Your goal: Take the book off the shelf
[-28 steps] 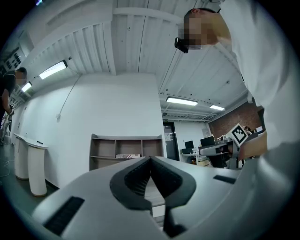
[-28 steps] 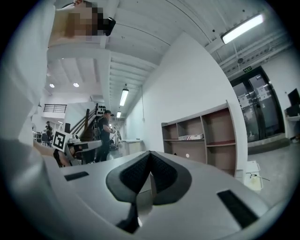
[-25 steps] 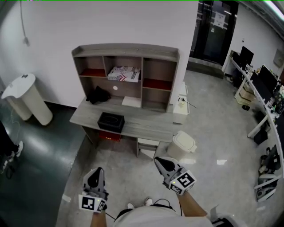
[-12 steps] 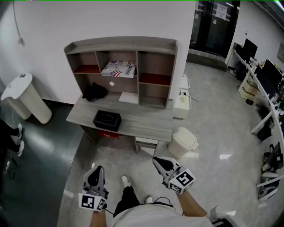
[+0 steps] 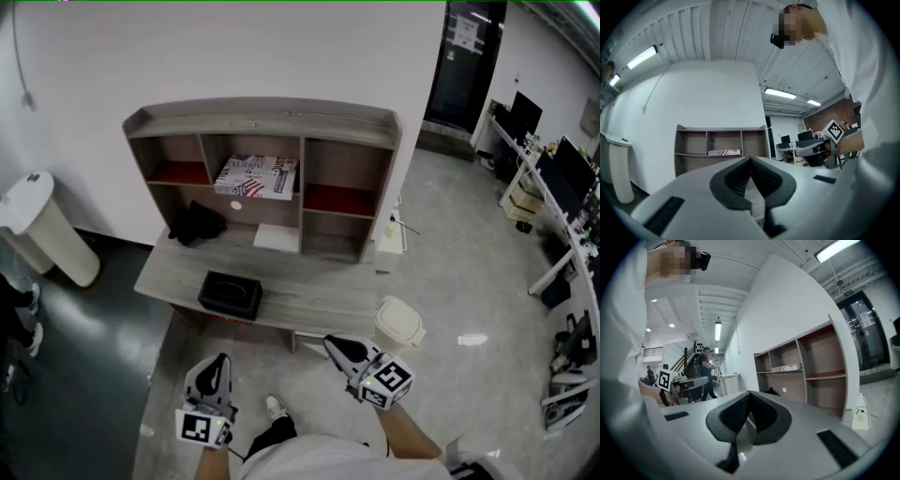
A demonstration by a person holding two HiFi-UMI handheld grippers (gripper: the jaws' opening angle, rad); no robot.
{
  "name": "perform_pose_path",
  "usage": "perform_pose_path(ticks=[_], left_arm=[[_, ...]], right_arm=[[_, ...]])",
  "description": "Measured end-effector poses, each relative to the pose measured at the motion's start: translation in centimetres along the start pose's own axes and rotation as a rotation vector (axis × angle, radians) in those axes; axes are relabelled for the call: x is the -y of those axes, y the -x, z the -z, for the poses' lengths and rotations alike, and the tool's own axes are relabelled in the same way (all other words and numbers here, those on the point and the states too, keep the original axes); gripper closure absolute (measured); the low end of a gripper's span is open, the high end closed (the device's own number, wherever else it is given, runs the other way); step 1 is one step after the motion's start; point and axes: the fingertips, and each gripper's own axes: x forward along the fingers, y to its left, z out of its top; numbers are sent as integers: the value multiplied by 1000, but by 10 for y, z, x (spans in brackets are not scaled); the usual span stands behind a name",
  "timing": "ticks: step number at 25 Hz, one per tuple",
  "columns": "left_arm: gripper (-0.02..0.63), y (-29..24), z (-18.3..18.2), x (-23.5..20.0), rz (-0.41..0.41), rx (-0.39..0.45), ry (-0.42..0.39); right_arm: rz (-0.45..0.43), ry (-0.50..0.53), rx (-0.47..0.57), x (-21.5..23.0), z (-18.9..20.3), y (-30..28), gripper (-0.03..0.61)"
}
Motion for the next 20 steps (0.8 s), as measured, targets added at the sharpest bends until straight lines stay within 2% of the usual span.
perform_pose_path(ticks=[4, 10, 15, 17, 20], left_arm=[[597, -48, 4, -42, 67, 14, 35], [597, -96, 10, -104, 102, 30, 56], [597, -124, 30, -107, 127, 7, 92], [597, -130, 34, -108, 122, -10, 101], [597, -139, 24, -107, 105, 4, 74]], right_arm=[[34, -10, 17, 23, -26, -56, 557], [89, -27, 22, 41, -43, -103, 557], [120, -71, -12, 70, -33, -119, 557], [106, -101, -5, 78, -30, -131, 557], [62, -126, 33, 93, -37, -150, 557]])
